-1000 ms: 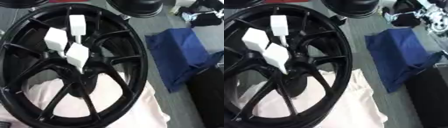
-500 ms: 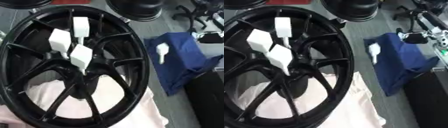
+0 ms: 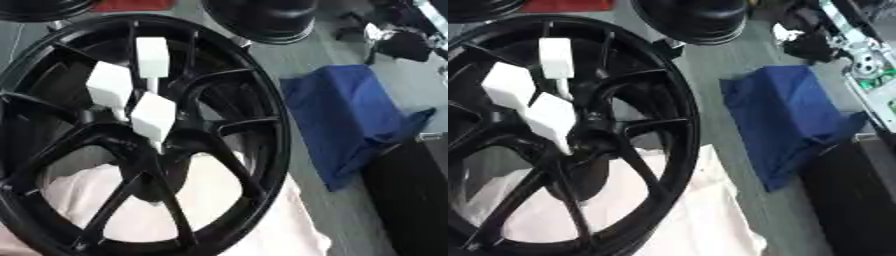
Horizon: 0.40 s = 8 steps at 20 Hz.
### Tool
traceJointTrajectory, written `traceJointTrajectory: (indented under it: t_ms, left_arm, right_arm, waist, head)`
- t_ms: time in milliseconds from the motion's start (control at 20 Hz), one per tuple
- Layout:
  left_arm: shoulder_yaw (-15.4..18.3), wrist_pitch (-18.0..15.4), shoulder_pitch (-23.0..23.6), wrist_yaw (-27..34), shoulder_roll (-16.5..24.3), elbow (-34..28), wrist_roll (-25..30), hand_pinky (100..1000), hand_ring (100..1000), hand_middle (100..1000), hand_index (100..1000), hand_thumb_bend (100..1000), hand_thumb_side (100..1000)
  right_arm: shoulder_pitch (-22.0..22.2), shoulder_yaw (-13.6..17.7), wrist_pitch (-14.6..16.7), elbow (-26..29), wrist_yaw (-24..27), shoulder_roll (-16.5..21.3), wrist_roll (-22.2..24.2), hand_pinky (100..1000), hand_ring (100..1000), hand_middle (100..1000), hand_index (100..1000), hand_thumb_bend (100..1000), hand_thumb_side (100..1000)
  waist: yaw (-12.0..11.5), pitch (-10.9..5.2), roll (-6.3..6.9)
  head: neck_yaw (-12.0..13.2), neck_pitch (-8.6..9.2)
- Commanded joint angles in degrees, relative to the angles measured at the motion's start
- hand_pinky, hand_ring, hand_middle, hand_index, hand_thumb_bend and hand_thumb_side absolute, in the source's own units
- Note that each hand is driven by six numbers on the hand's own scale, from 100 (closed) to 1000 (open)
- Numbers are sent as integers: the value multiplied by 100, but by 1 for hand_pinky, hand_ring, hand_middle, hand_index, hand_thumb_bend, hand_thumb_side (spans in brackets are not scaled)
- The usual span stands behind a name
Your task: Pull the pin out of the wheel hub.
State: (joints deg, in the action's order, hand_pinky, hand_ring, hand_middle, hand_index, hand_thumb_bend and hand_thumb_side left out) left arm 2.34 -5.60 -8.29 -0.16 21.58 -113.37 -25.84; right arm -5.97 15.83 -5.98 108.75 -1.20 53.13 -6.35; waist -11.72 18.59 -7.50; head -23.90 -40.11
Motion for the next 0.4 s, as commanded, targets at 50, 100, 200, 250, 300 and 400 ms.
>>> traceJointTrajectory:
  t_ms: [50, 100, 200, 250, 300, 400]
  left_arm:
    - [7, -43, -59, -85, 102, -123, -27, 836, 572, 543, 705, 366, 675]
    - [-4, -36, -66, -93, 98, -123, -29, 836, 573, 544, 706, 368, 674]
    - [-17, -31, -92, -98, 100, -123, -27, 836, 573, 544, 707, 369, 673]
    - [-20, -33, -101, -99, 108, -123, -24, 836, 573, 544, 707, 369, 673]
    - [-26, -33, -111, -97, 112, -123, -19, 836, 573, 544, 707, 370, 674]
    - [-37, -29, -125, -90, 111, -123, -4, 836, 573, 545, 707, 371, 674]
  right_arm:
    - [-169, -164, 132, 491, 323, 214, -527, 955, 853, 580, 731, 100, 307]
    - [-251, -269, 223, 538, 426, 185, -585, 956, 851, 576, 730, 100, 330]
    - [-398, -400, 368, 573, 652, 108, -625, 959, 842, 561, 719, 100, 399]
    - [-456, -435, 412, 578, 773, 69, -634, 960, 841, 560, 718, 100, 407]
    - [-507, -459, 435, 581, 893, 21, -644, 964, 835, 550, 710, 100, 463]
    - [-588, -507, 450, 583, 1108, -54, -624, 968, 834, 547, 709, 100, 476]
  waist:
    - [-25, -92, 9]
    - [-43, -96, 2]
    - [-77, -98, -11]
    - [-89, -96, -19]
    - [-108, -88, -27]
    - [-141, -79, -35]
  head:
    - [-68, 29]
    - [-61, 26]
    - [-32, 15]
    - [-20, 9]
    - [-13, 8]
    - [-5, 22]
